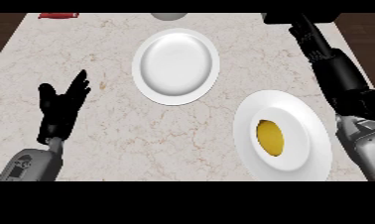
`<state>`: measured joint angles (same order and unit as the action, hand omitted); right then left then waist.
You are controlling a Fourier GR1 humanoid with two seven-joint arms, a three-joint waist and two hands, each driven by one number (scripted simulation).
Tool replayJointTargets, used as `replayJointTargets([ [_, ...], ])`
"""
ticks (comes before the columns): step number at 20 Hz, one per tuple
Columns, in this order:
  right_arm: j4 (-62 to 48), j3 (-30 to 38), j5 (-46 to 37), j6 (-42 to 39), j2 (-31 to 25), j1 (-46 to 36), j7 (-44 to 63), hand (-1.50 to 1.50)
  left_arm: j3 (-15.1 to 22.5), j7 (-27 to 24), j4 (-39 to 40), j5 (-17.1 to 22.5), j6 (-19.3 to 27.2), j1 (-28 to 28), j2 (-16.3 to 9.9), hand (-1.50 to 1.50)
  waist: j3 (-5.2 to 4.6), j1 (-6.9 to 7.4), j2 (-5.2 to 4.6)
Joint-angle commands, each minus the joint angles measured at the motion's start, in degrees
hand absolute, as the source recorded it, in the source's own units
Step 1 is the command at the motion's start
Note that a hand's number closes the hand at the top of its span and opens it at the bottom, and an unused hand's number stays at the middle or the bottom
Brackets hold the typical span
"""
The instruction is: Pick the lemon from the plate and place it in the plate
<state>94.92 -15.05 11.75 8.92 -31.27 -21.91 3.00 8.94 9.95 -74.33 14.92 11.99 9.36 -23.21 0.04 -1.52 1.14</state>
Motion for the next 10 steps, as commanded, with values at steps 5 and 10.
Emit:
replayJointTargets([
  [5,-4.48,20.68,15.57,-12.33,-7.81,2.55,-7.06,1.5,1.45,-2.23,-1.07,1.14,-2.1,-7.79,4.23,0.0,0.06,1.22,-1.06],
  [10,-14.85,21.32,-1.71,4.92,-5.95,10.37,-12.94,-1.5,3.21,-1.48,-3.67,2.54,-2.46,-7.86,7.52,0.0,0.17,0.98,-1.27],
])
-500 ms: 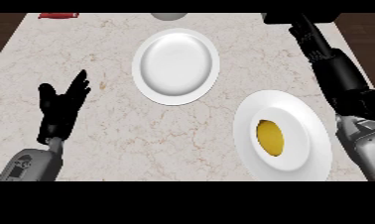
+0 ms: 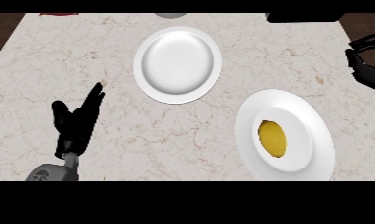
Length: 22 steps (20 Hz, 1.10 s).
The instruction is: Pick the lemon from the plate and place it in the plate
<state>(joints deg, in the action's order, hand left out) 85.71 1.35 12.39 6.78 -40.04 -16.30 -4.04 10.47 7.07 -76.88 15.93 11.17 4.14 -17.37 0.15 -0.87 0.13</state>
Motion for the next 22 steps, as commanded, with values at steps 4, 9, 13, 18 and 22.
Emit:
replayJointTargets([
  [4,-2.81,8.27,3.2,2.41,8.85,13.77,-20.8,-1.5,1.08,2.58,-1.61,1.37,-1.62,-2.07,1.88,0.0,-0.05,0.03,-0.03],
  [9,2.83,8.98,1.57,-3.22,3.95,15.44,-15.01,-1.5,1.82,1.36,-2.46,-0.41,-1.59,-3.9,4.49,0.0,-0.18,0.56,-0.04],
  [13,3.64,5.19,-4.14,-8.11,-4.21,18.89,-10.41,-1.5,1.26,3.1,-5.04,-0.55,-0.58,-4.95,3.05,0.0,-0.24,0.37,0.08],
  [18,8.54,0.77,-8.17,-15.51,-12.42,19.72,-2.54,-1.5,1.41,3.57,-5.03,-0.01,-1.87,-4.54,3.41,0.0,-0.29,0.43,0.07],
  [22,20.73,-3.23,-12.19,-12.92,-11.41,21.05,8.91,-1.5,2.57,3.29,-4.91,-1.88,-0.8,-5.76,4.57,0.0,-0.29,0.22,0.19],
])
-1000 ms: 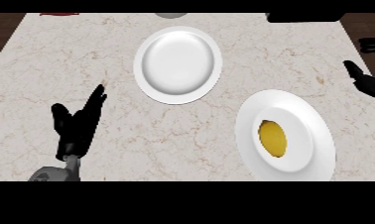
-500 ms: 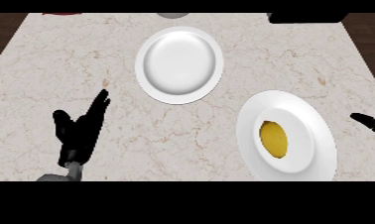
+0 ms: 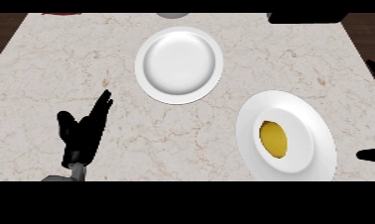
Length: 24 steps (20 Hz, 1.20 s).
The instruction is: Pick the lemon from the plate and place it in the plate
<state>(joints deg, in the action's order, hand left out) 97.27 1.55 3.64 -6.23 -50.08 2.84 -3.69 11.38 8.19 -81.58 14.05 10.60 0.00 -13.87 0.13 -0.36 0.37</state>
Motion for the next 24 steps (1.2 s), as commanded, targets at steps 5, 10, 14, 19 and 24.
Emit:
replayJointTargets([
  [5,10.52,-7.98,-9.89,0.02,2.77,0.85,15.59,-1.5,1.02,0.73,-1.37,-0.49,-1.77,-3.64,0.94,0.0,-0.16,0.36,-0.29],
  [10,10.99,-13.69,-18.32,0.84,8.92,-4.35,24.74,-1.5,-0.96,3.97,0.01,-0.14,-2.18,0.55,1.63,0.0,-0.15,0.56,-0.38],
  [14,9.76,-16.95,-21.87,-2.07,11.89,-5.26,27.72,-1.5,-0.59,5.5,-0.71,-1.47,-2.27,1.18,1.97,0.0,-0.14,0.51,-0.38],
  [19,10.37,-15.69,-22.11,-4.43,14.34,-0.03,25.49,-1.5,-2.15,5.82,-5.2,-0.99,-3.0,-3.1,1.74,0.0,-0.12,0.34,-0.28],
  [24,9.75,-16.07,-26.14,-5.86,19.98,-3.08,26.56,-1.5,-1.5,6.37,-3.13,-4.04,-2.3,-1.74,4.2,0.0,-0.13,0.38,-0.34],
])
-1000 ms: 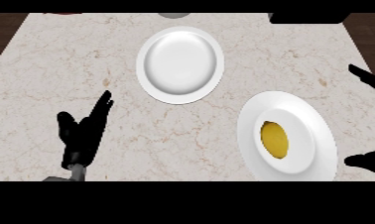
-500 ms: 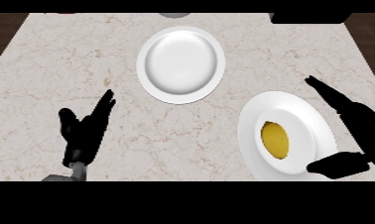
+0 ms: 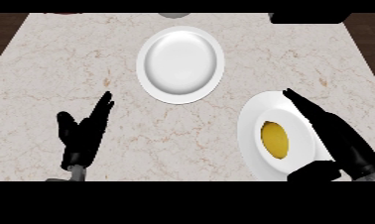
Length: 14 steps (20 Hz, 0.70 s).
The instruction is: Pick the lemon from the plate and place it in the plate
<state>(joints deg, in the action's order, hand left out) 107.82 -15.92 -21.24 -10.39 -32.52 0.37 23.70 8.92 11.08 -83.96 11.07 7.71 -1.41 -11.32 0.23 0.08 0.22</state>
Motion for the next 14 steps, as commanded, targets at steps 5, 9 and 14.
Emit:
replayJointTargets([
  [5,0.45,-2.33,-10.05,-1.39,4.81,-0.47,5.39,-1.5,-3.07,-0.64,2.86,0.67,-3.96,0.27,-0.48,0.0,-0.26,-0.06,-0.2],
  [9,-2.95,-1.33,-13.13,-2.11,5.48,-0.05,3.34,-1.5,-1.66,2.12,3.57,-2.29,-0.36,4.52,3.06,0.0,-0.24,-0.2,-0.22],
  [14,-13.09,0.2,-16.04,-0.49,8.86,-3.08,-3.47,-1.5,-0.83,0.51,2.34,-2.85,-1.64,0.75,4.63,0.0,-0.23,0.02,-0.24],
])
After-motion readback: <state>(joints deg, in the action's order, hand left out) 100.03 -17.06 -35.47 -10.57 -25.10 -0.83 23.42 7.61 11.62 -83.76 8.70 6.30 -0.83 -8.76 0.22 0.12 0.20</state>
